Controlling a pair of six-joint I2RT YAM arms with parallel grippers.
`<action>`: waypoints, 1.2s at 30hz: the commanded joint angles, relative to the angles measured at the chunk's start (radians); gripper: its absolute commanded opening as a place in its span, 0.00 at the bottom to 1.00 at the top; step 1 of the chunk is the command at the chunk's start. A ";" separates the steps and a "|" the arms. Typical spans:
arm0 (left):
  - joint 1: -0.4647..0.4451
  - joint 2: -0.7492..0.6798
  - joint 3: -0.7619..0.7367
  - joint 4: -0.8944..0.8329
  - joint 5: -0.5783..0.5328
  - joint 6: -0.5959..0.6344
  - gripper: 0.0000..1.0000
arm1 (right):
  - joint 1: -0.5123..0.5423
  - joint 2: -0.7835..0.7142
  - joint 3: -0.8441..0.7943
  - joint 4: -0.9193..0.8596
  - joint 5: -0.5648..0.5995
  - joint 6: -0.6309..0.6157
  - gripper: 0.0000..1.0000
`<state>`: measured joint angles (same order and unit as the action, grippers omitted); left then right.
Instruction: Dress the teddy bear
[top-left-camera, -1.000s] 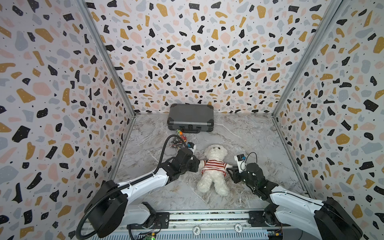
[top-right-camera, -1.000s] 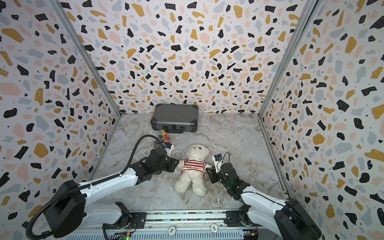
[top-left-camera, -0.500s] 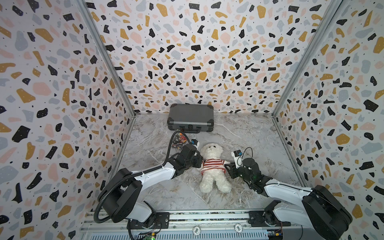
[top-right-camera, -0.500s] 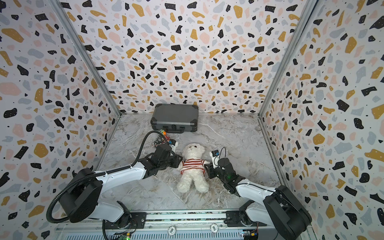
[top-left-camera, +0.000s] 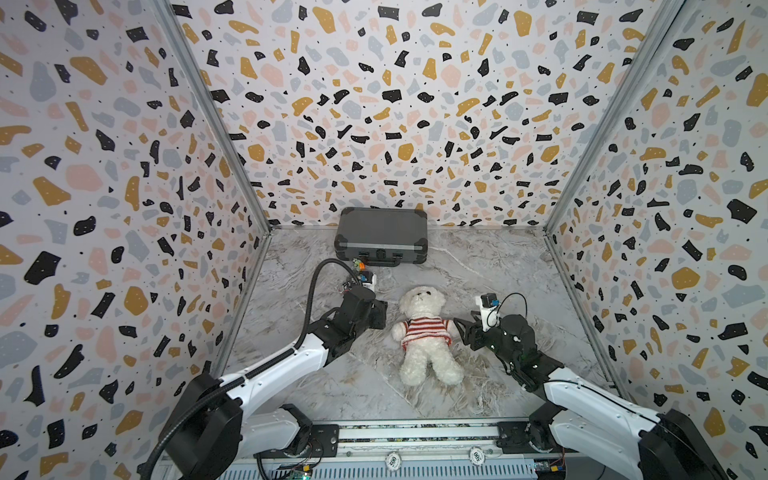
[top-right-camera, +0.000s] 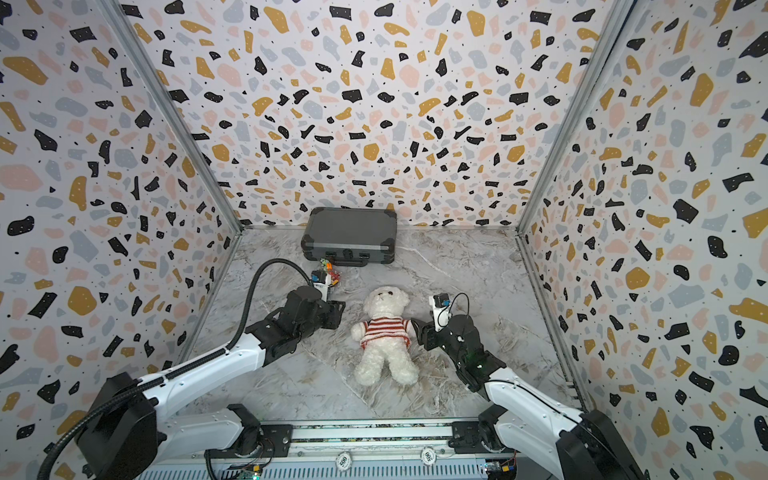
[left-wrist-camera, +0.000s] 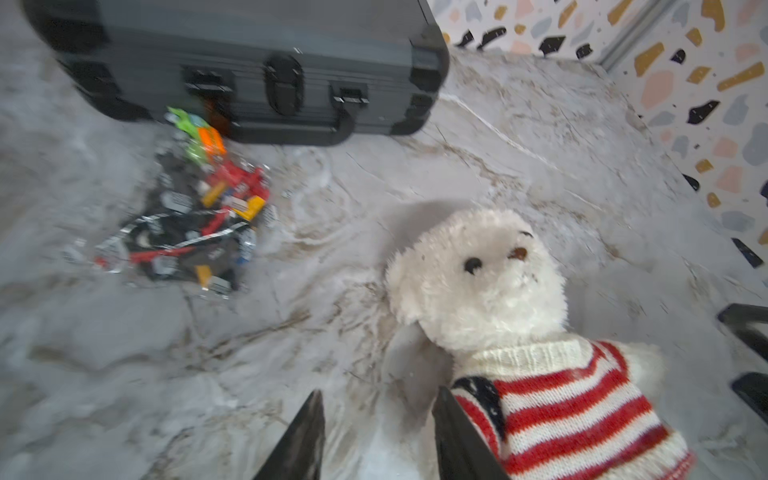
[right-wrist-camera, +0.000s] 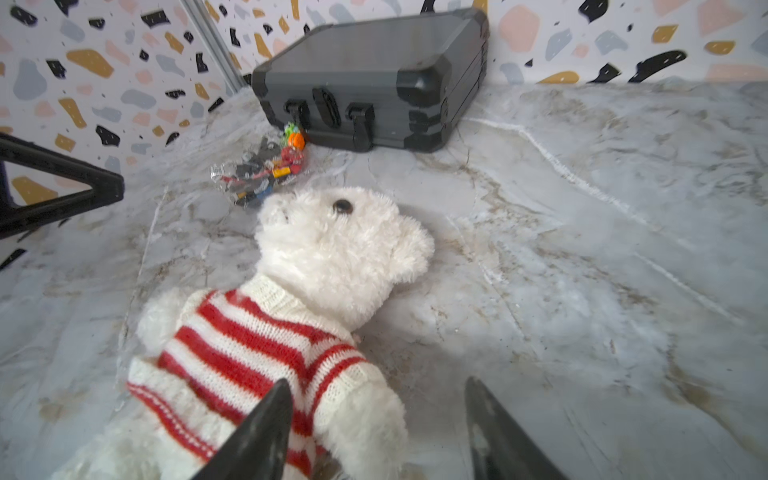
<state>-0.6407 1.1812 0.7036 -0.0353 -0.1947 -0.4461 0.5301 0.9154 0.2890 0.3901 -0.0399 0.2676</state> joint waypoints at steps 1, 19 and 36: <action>0.014 -0.061 -0.022 -0.027 -0.158 0.041 0.49 | -0.060 -0.040 0.044 -0.070 0.042 -0.062 0.73; 0.223 -0.068 -0.118 0.226 -0.498 0.081 1.00 | -0.335 0.014 -0.014 0.244 0.135 -0.168 0.99; 0.364 -0.086 -0.409 0.794 -0.501 0.389 1.00 | -0.451 0.138 -0.091 0.489 0.066 -0.228 1.00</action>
<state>-0.2844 1.0927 0.3374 0.5617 -0.6903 -0.1577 0.0952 1.0386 0.2028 0.8188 0.0731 0.0406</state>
